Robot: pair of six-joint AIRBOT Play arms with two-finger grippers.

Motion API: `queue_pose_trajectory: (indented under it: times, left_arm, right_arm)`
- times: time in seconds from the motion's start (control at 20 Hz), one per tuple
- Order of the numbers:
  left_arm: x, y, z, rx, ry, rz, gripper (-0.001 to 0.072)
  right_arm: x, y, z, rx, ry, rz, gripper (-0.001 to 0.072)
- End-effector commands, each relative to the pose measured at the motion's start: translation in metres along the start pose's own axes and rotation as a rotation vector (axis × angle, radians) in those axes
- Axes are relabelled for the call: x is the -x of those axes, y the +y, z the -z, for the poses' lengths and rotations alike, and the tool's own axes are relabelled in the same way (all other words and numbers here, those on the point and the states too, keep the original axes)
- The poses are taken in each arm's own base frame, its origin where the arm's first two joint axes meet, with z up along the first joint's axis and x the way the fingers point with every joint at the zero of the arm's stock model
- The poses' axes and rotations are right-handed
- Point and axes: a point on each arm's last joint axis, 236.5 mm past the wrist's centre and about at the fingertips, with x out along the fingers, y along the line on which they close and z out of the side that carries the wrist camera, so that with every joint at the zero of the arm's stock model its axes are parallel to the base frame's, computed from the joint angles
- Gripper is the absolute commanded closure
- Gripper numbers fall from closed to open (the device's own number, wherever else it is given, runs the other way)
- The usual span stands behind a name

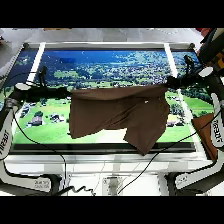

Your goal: Fold the clothes and pants, and hang the long-sleeved shirts on hangers.

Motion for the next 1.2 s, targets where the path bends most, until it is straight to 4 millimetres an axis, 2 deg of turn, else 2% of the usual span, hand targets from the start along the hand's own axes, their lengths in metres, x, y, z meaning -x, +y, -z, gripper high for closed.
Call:
queue_pose_trajectory:
  times: [0.0, 0.05, 0.1, 0.15, 0.2, 0.25, 0.3, 0.35, 0.45, 0.55, 0.65, 0.75, 0.8, 0.9, 0.95, 1.0, 1.05, 1.15]
  left_arm:
    - [-0.009, 0.000, 0.034, -0.056, 0.151, -0.049, 0.0689]
    - [-0.011, -0.003, 0.034, -0.064, 0.152, -0.047, 0.0621]
    - [-0.012, -0.005, 0.034, -0.066, 0.154, -0.045, 0.0327]
    - [-0.012, -0.005, 0.034, -0.066, 0.154, -0.045, 0.0029]
    - [-0.010, -0.006, 0.035, -0.067, 0.158, -0.041, 0.0005]
    - [-0.005, -0.007, 0.035, -0.064, 0.161, -0.036, 0.0005]
    - [0.002, -0.008, 0.035, -0.064, 0.163, -0.031, 0.0007]
    - [0.011, -0.012, 0.035, -0.067, 0.163, -0.024, 0.0013]
    - [0.035, -0.023, 0.030, -0.086, 0.145, -0.018, 0.0090]
    - [0.061, -0.039, 0.022, -0.123, 0.105, -0.022, 0.0091]
    - [0.091, -0.056, 0.013, -0.169, 0.045, -0.041, 0.0108]
    - [0.116, -0.072, 0.005, -0.211, -0.011, -0.058, 0.0112]
    - [0.125, -0.081, 0.006, -0.232, -0.023, -0.058, 0.0158]
    - [0.141, -0.101, 0.013, -0.271, -0.020, -0.045, 0.0172]
    - [0.148, -0.109, 0.018, -0.287, -0.016, -0.039, 0.0172]
    - [0.153, -0.116, 0.021, -0.299, -0.015, -0.035, 0.0172]
    - [0.157, -0.121, 0.023, -0.309, -0.015, -0.030, 0.0172]
    - [0.161, -0.127, 0.028, -0.305, -0.007, -0.022, 0.0171]
  right_arm:
    - [-0.001, -0.012, 0.015, -0.024, 0.063, 0.047, 0.0699]
    - [0.000, -0.010, 0.023, -0.036, 0.097, 0.041, 0.0695]
    - [0.001, -0.008, 0.033, -0.035, 0.139, 0.032, 0.0561]
    - [0.003, -0.010, 0.041, -0.028, 0.173, 0.041, 0.0342]
    - [0.005, -0.016, 0.051, -0.015, 0.217, 0.066, 0.0307]
    - [0.009, -0.022, 0.066, -0.003, 0.283, 0.091, 0.0314]
    - [0.016, -0.029, 0.085, 0.009, 0.368, 0.121, 0.0466]
    - [0.024, -0.035, 0.101, 0.015, 0.441, 0.145, 0.0551]
    - [0.041, -0.036, 0.132, 0.008, 0.591, 0.155, 0.0552]
    - [0.050, -0.026, 0.155, -0.025, 0.667, 0.109, 0.0553]
    - [0.060, -0.020, 0.190, -0.071, 0.732, 0.078, 0.0553]
    - [0.071, -0.004, 0.231, -0.104, 0.772, 0.008, 0.0553]
    - [0.074, 0.007, 0.249, -0.118, 0.766, -0.038, 0.0552]
    - [0.073, 0.020, 0.277, -0.154, 0.710, -0.087, 0.0552]
    - [0.067, 0.022, 0.286, -0.181, 0.662, -0.085, 0.0535]
    - [0.060, 0.026, 0.292, -0.220, 0.618, -0.090, 0.0454]
    - [0.050, 0.032, 0.297, -0.293, 0.580, -0.098, 0.0293]
    - [0.031, 0.033, 0.308, -0.448, 0.536, -0.081, 0.0266]
